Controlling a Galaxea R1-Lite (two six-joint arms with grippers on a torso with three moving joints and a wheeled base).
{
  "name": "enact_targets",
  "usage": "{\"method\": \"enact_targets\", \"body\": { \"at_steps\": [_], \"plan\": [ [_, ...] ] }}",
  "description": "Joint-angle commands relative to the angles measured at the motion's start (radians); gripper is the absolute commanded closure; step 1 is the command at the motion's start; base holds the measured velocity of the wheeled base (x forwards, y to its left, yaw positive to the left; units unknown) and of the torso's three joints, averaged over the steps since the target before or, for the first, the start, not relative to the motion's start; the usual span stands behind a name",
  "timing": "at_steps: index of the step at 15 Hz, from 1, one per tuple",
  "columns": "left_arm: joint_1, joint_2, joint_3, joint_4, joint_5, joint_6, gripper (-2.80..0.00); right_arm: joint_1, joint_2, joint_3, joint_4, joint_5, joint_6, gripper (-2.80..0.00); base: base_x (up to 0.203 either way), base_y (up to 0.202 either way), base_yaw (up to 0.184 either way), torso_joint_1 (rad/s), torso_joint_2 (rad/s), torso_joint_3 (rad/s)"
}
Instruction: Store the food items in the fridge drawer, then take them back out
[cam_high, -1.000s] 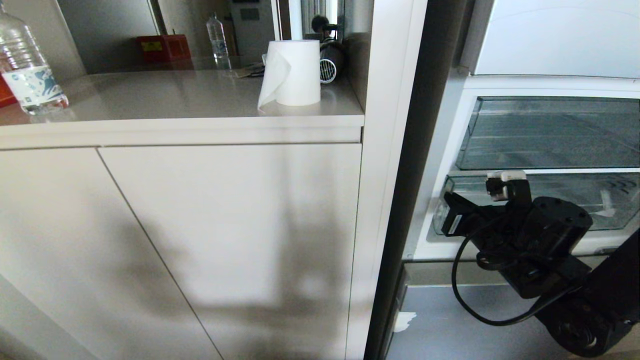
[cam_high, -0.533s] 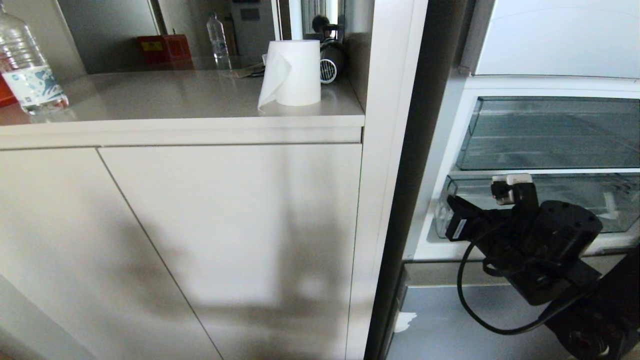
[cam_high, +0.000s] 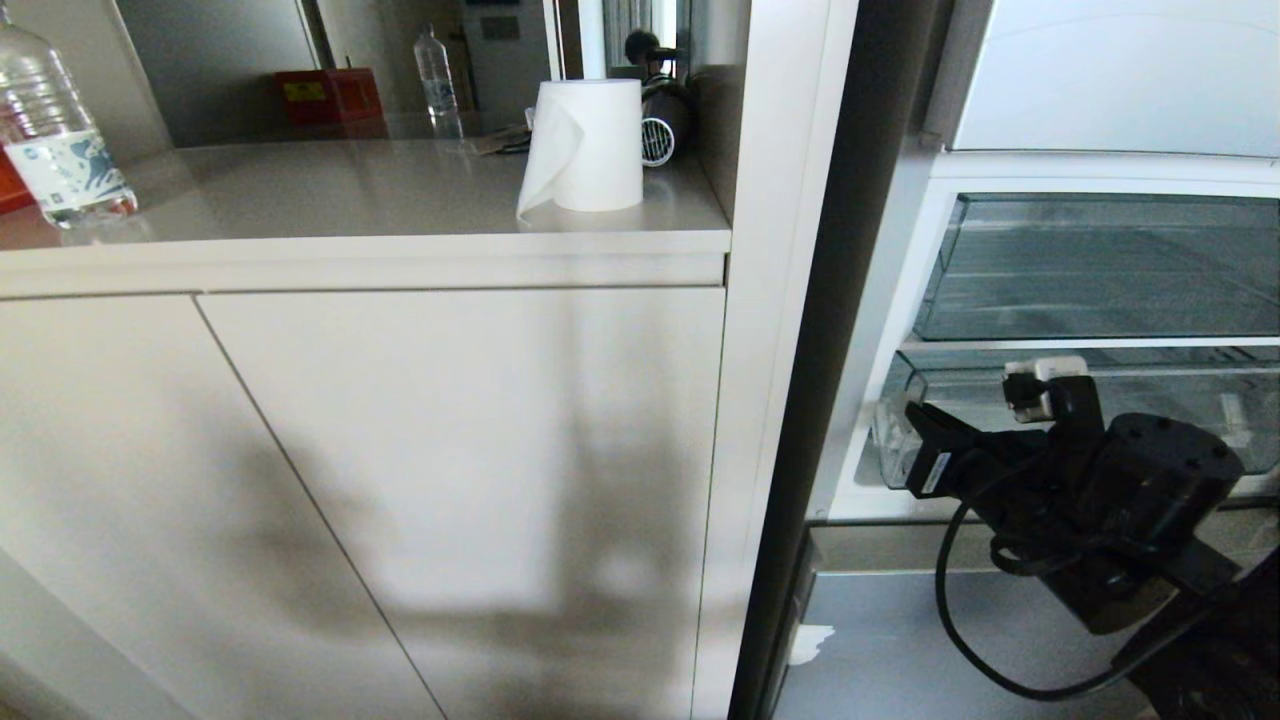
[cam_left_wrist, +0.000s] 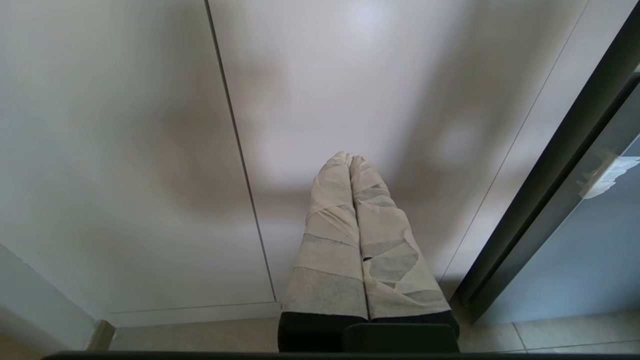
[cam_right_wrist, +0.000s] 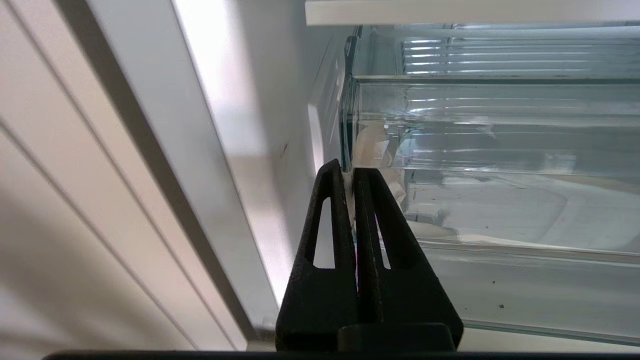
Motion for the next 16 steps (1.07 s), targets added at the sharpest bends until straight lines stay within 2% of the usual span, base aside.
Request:
{"method": "enact_targets", "body": {
  "at_steps": [1,8,9,12,16],
  "plan": [
    [0.000,0.000,0.000,0.000,0.001,0.000,0.00,0.000,-0.038,0.031,-0.010,-0.002,0.000,0.00,0.000,0.000,0.000,0.000,0.00,0.000],
    [0.000,0.000,0.000,0.000,0.001,0.000,0.00,0.002,-0.160,0.157,-0.010,-0.001,-0.001,0.00,0.000,0.000,0.000,0.000,0.00,0.000],
    [0.000,0.000,0.000,0.000,-0.001,0.000,0.00,0.002,-0.168,0.166,-0.010,-0.001,-0.002,-2.80,0.000,0.000,0.000,0.000,0.00,0.000],
    [0.000,0.000,0.000,0.000,0.001,0.000,0.00,0.009,-0.242,0.198,-0.006,-0.001,0.004,-2.80,0.000,0.000,0.000,0.000,0.00,0.000],
    [0.000,0.000,0.000,0.000,-0.001,0.000,0.00,0.009,-0.407,0.208,0.163,-0.001,0.004,-2.80,0.000,0.000,0.000,0.000,0.00,0.000]
  ]
}}
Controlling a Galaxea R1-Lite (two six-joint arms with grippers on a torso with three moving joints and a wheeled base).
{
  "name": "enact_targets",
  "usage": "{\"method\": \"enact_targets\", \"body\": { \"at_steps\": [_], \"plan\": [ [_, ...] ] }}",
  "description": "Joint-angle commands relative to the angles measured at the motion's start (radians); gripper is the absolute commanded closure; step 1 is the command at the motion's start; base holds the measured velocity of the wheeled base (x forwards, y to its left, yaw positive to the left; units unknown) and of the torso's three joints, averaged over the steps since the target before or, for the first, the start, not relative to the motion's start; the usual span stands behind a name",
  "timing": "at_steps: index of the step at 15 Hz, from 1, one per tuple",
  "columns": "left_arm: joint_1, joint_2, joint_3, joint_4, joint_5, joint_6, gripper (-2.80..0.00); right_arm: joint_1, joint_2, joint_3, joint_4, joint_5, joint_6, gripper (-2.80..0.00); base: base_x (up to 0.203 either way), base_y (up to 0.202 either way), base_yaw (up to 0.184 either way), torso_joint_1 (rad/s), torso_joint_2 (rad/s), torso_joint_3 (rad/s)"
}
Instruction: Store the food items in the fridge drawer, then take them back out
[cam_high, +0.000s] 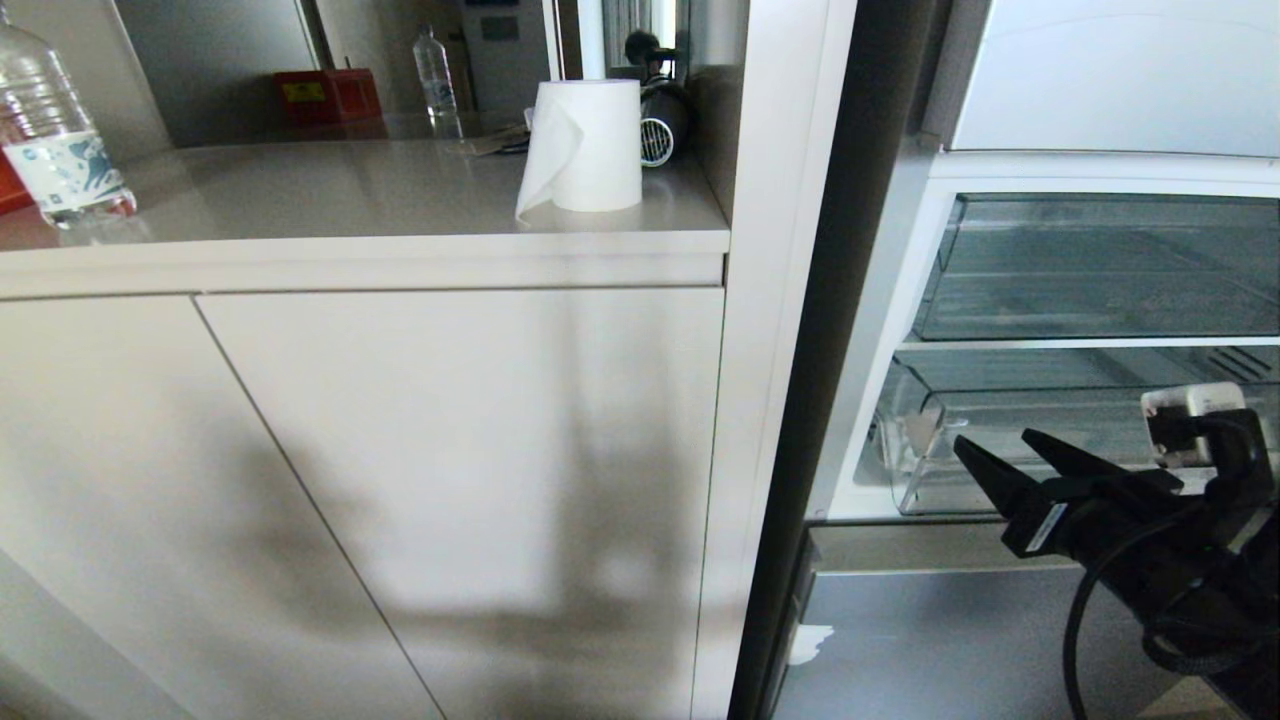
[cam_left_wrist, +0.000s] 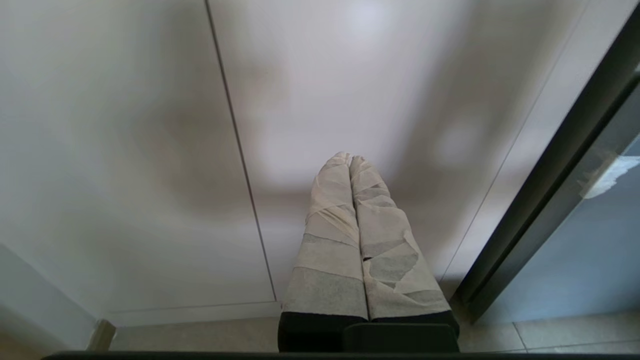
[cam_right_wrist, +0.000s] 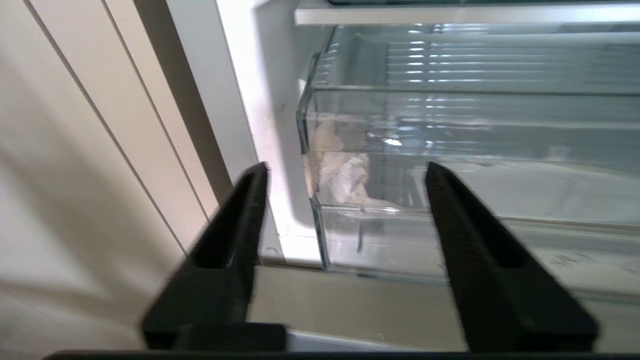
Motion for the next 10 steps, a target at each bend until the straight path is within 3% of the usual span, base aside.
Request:
{"method": "enact_targets", "body": {
  "at_steps": [1,4,5,8,10],
  "plan": [
    [0.000,0.000,0.000,0.000,0.000,0.000,0.00,0.000,-0.156,0.002,0.092,0.001,-0.001,-2.80,0.000,0.000,0.000,0.000,0.00,0.000],
    [0.000,0.000,0.000,0.000,0.001,0.000,0.00,-0.001,-0.362,-0.021,0.367,-0.003,-0.005,-2.80,0.000,0.000,0.000,0.000,0.00,0.000],
    [0.000,0.000,0.000,0.000,0.001,0.000,0.00,-0.004,-0.401,-0.060,0.470,-0.007,-0.007,0.00,0.000,0.000,0.000,0.000,0.00,0.000],
    [0.000,0.000,0.000,0.000,0.001,0.000,0.00,-0.023,-0.384,-0.203,0.679,-0.065,-0.030,0.00,0.000,0.000,0.000,0.000,0.00,0.000],
    [0.000,0.000,0.000,0.000,0.000,0.000,0.00,-0.026,-0.305,-0.276,0.719,-0.104,-0.032,0.00,0.000,0.000,0.000,0.000,0.00,0.000]
  ]
}}
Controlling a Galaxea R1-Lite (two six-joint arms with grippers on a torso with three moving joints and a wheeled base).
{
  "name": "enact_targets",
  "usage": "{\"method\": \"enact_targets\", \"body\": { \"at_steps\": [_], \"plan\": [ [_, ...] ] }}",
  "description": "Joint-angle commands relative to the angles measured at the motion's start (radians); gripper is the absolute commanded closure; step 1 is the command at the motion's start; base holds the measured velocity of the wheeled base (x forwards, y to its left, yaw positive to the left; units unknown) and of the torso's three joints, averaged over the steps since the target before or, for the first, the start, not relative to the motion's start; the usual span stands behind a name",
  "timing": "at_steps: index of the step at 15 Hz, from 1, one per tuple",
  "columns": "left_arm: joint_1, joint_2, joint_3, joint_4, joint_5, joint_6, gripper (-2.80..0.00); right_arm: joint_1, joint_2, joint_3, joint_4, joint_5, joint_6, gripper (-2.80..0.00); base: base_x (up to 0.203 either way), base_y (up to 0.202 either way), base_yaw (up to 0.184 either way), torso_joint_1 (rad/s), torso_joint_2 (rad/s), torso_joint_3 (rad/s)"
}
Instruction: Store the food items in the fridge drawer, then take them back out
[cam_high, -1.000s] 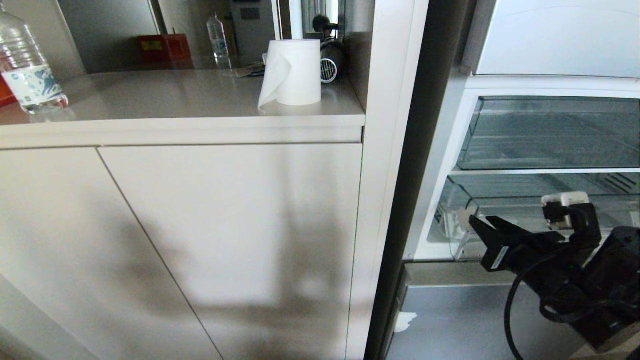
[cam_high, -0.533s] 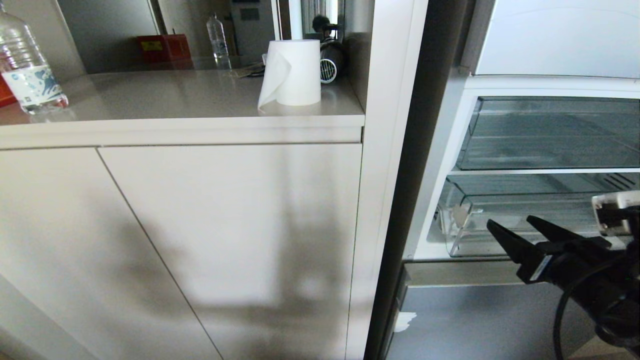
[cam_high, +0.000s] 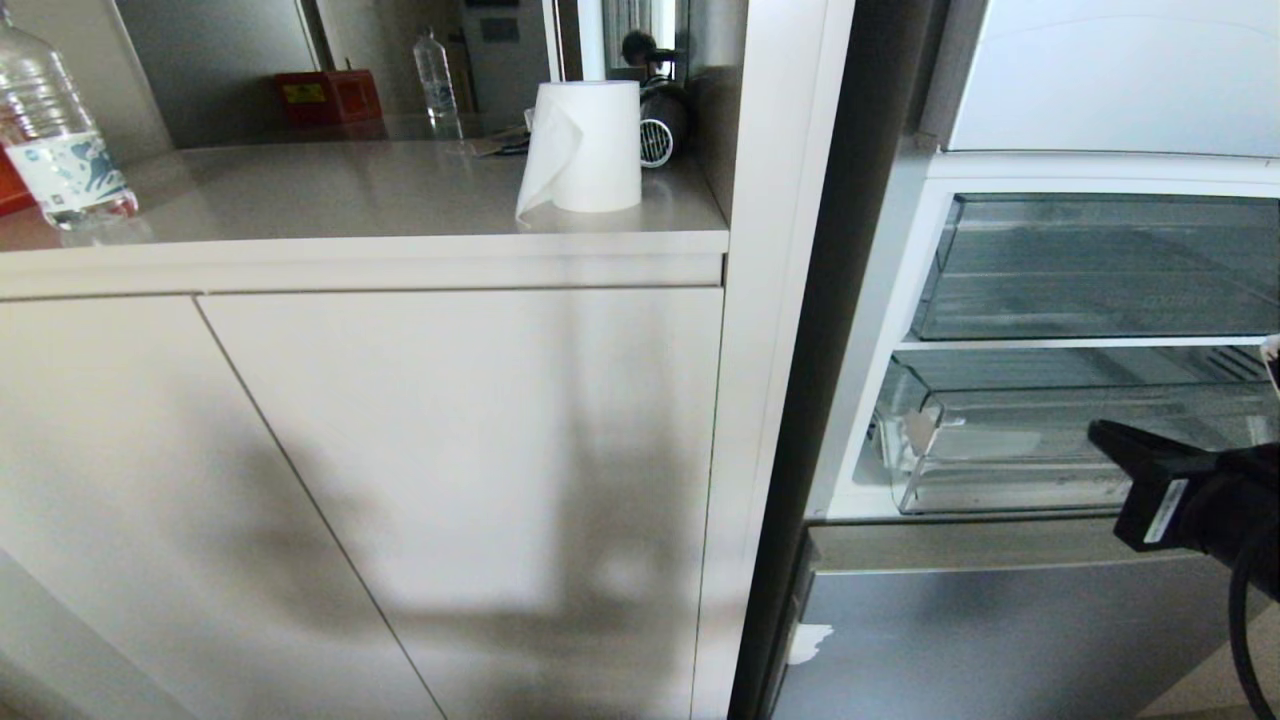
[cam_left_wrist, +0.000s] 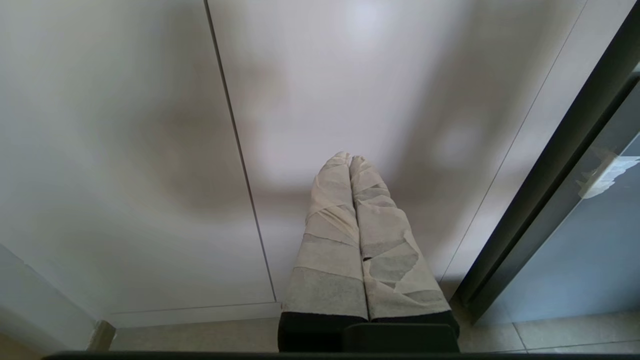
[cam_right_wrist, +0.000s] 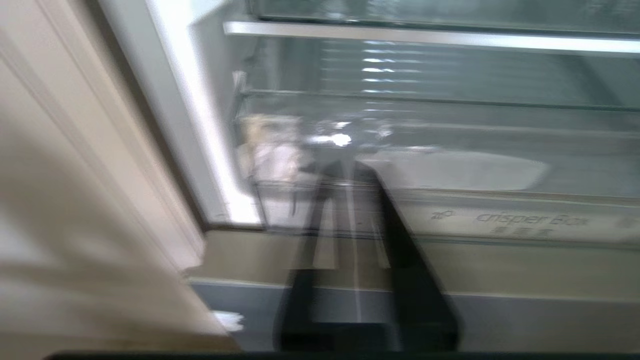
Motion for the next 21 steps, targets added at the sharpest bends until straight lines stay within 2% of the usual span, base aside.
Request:
{"method": "enact_targets", "body": {
  "at_steps": [1,9,16,21],
  "plan": [
    [0.000,0.000,0.000,0.000,-0.001,0.000,0.00,-0.002,0.067,-0.060,0.006,-0.014,0.003,0.00,0.000,0.000,0.000,0.000,0.00,0.000],
    [0.000,0.000,0.000,0.000,0.001,0.000,0.00,-0.045,0.303,-0.272,0.053,-0.042,0.011,0.00,0.000,0.000,0.000,0.000,0.00,0.000],
    [0.000,0.000,0.000,0.000,-0.001,0.000,0.00,-0.066,0.376,-0.419,0.250,-0.042,0.072,0.00,0.000,0.000,0.000,0.000,0.00,0.000],
    [0.000,0.000,0.000,0.000,-0.001,0.000,0.00,-0.079,0.267,-0.463,0.478,-0.063,0.077,0.00,0.000,0.000,0.000,0.000,0.00,0.000]
  ]
}}
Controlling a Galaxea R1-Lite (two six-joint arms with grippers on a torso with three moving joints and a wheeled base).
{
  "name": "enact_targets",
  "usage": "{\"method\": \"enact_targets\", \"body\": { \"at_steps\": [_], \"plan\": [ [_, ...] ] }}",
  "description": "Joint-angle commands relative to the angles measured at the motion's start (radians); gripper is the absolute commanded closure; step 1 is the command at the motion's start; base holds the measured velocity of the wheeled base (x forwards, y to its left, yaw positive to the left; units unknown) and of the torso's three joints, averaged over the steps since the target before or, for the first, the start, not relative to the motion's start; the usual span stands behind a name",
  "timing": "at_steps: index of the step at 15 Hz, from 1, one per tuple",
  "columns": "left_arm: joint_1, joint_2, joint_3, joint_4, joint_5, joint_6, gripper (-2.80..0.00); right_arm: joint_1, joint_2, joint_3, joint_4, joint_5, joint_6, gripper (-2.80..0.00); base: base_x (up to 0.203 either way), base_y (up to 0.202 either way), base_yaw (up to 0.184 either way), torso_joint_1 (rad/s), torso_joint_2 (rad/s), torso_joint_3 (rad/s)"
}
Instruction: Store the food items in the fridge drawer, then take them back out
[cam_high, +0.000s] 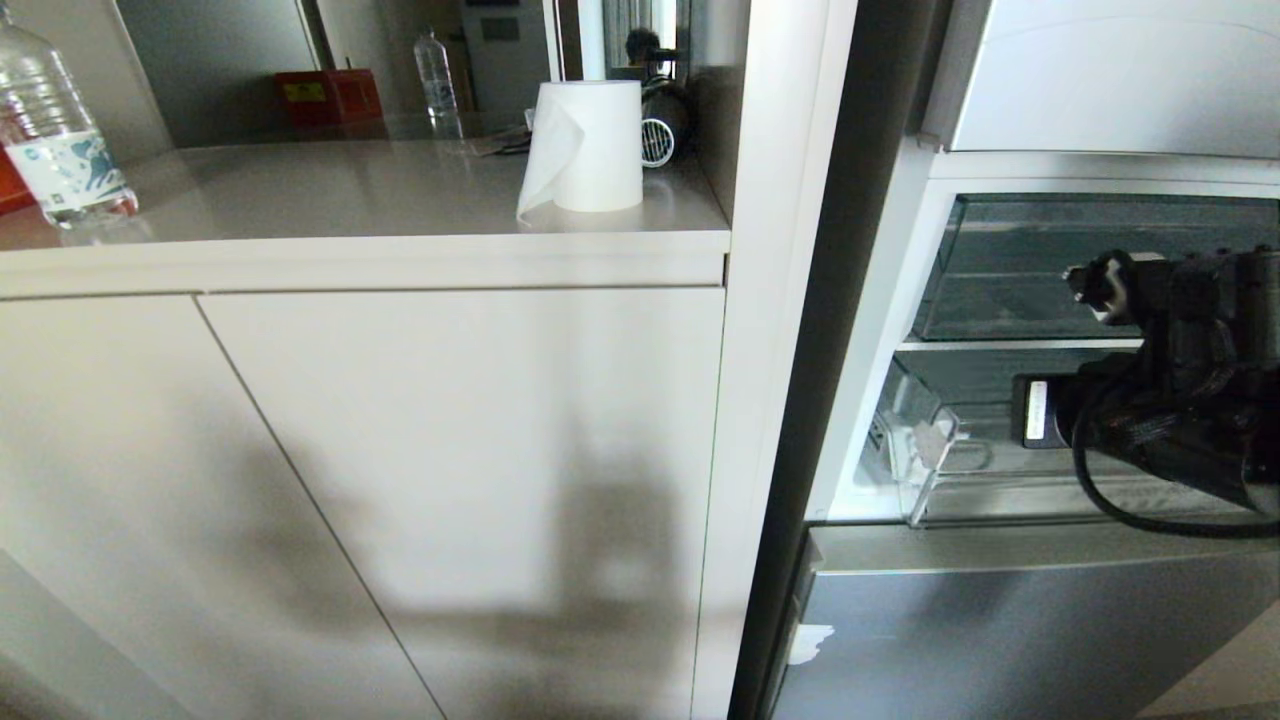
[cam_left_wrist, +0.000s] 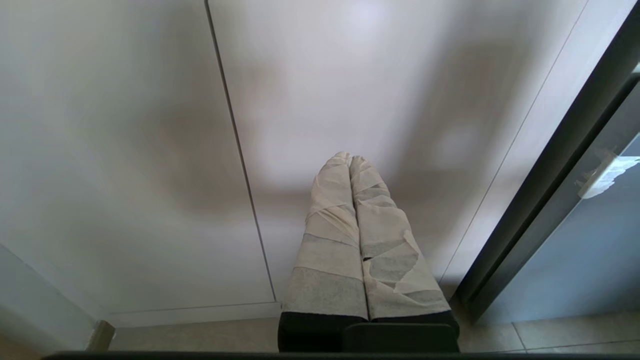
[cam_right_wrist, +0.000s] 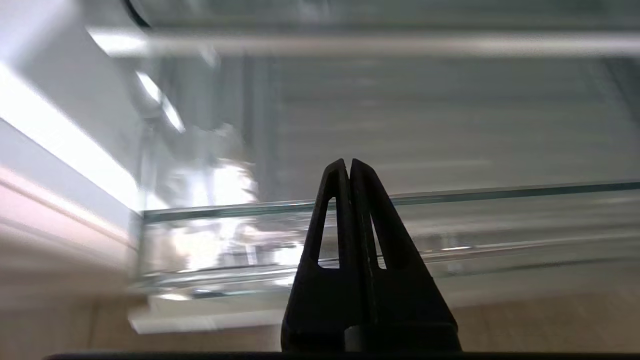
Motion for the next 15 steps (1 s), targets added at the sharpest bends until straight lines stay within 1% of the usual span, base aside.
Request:
{"method": "enact_targets", "body": {
  "at_steps": [1,4,5,6,8,12,15],
  "plan": [
    [0.000,0.000,0.000,0.000,0.001,0.000,0.00,-0.002,-0.075,-0.011,0.082,-0.006,0.001,0.00,0.000,0.000,0.000,0.000,0.00,0.000],
    [0.000,0.000,0.000,0.000,0.000,0.000,0.00,-0.002,-0.191,-0.035,0.258,-0.008,0.014,0.00,0.000,0.000,0.000,0.000,0.00,0.000],
    [0.000,0.000,0.000,0.000,0.001,0.000,0.00,-0.002,-0.208,-0.071,0.307,-0.009,0.024,0.00,0.000,0.000,0.000,0.000,0.00,0.000],
    [0.000,0.000,0.000,0.000,0.000,0.000,0.00,-0.003,-0.204,-0.105,0.327,-0.011,0.028,0.00,0.000,0.000,0.000,0.000,0.00,0.000],
    [0.000,0.000,0.000,0.000,0.000,0.000,0.00,-0.021,-0.154,-0.133,0.332,-0.015,0.031,0.00,0.000,0.000,0.000,0.000,0.00,0.000],
    [0.000,0.000,0.000,0.000,0.000,0.000,0.00,-0.108,-0.034,-0.165,0.331,-0.012,0.036,0.00,0.000,0.000,0.000,0.000,0.00,0.000],
    [0.000,0.000,0.000,0.000,0.001,0.000,0.00,-0.169,-0.014,-0.183,0.338,-0.013,0.032,0.00,0.000,0.000,0.000,0.000,0.00,0.000]
  ]
}}
